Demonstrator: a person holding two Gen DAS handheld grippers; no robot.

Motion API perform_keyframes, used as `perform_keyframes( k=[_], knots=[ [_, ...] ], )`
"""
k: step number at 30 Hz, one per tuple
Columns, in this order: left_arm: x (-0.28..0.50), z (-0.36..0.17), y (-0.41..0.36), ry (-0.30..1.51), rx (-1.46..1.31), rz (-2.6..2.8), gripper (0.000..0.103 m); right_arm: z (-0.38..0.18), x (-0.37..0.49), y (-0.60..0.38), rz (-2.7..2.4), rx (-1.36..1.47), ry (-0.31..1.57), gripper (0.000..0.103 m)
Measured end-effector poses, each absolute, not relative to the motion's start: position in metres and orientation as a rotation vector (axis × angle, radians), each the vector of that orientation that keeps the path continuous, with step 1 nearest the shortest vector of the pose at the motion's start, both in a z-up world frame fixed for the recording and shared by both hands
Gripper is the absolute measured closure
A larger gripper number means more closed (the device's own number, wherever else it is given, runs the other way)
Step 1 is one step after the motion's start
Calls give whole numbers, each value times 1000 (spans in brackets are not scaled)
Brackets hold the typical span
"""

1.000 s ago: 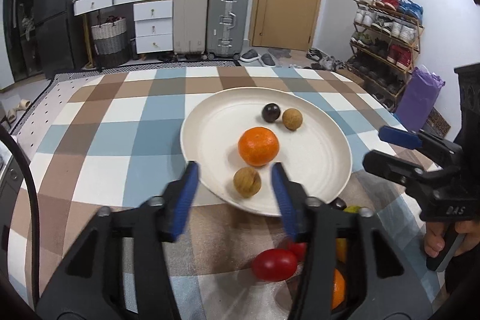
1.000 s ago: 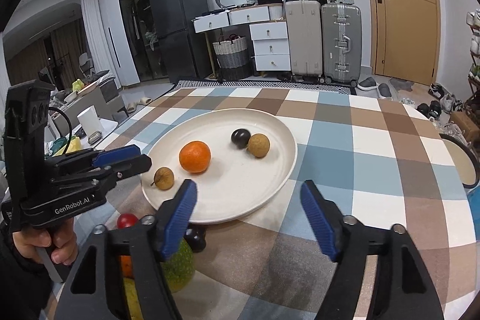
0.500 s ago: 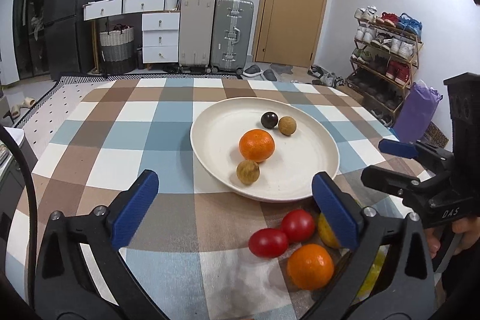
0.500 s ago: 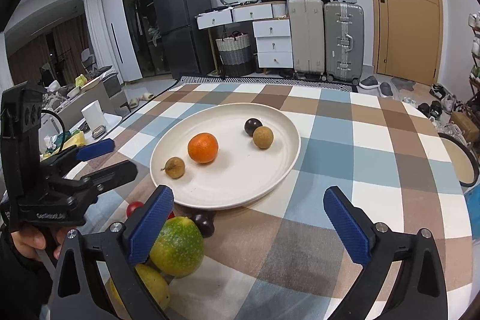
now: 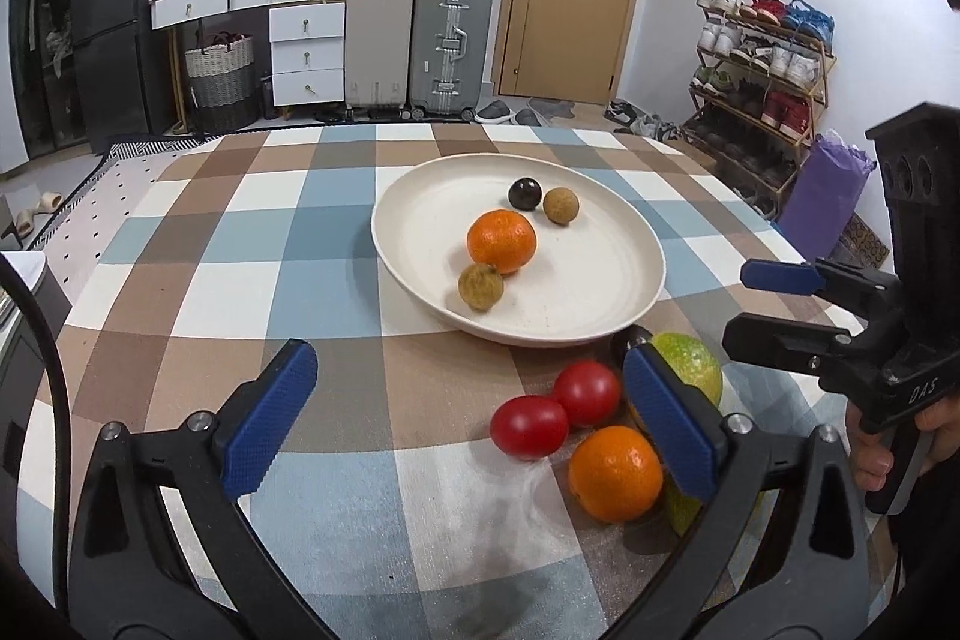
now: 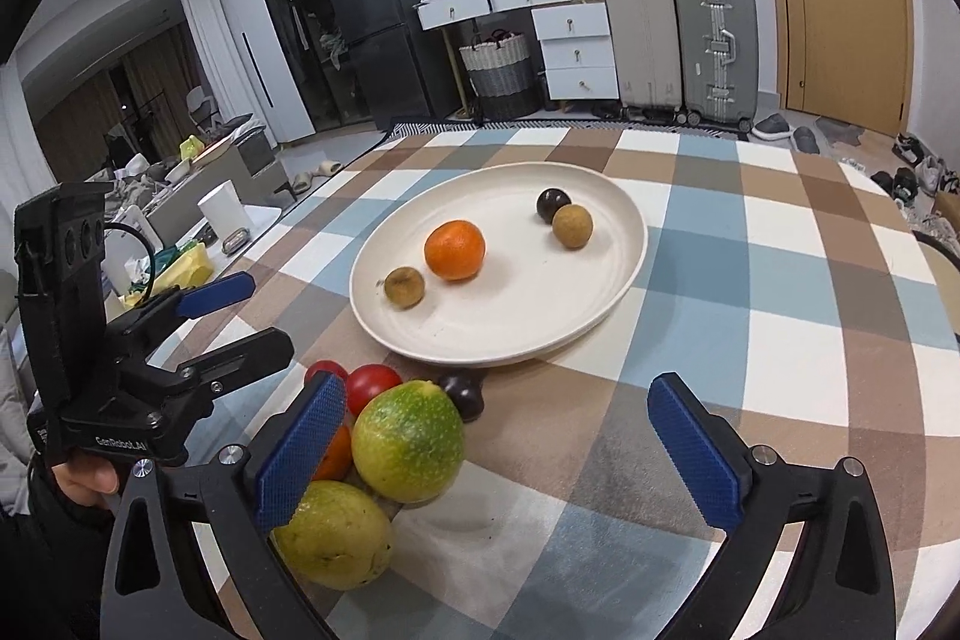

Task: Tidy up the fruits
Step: 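Move the right gripper to the green citrus and close on it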

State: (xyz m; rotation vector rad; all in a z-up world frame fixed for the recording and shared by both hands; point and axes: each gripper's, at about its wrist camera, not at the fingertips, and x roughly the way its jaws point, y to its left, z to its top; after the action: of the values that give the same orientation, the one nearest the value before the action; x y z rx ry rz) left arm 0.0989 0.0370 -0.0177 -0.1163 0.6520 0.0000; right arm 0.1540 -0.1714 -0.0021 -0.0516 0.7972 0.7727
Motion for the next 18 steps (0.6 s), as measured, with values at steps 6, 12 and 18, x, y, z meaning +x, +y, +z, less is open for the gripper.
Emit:
perform_keyframes(
  k=[6,12,18],
  knots=[
    [101,-21,29,685,-87,-31,1,-9,155,-168,804,-31,846,0],
    [105,-24,28,708,-88,-30,1,-15,152,-163,827,-35,890,1],
    [109,-27,37,723,-124,-13,1,-15,149,-161,854,-17,895,4]
  ],
)
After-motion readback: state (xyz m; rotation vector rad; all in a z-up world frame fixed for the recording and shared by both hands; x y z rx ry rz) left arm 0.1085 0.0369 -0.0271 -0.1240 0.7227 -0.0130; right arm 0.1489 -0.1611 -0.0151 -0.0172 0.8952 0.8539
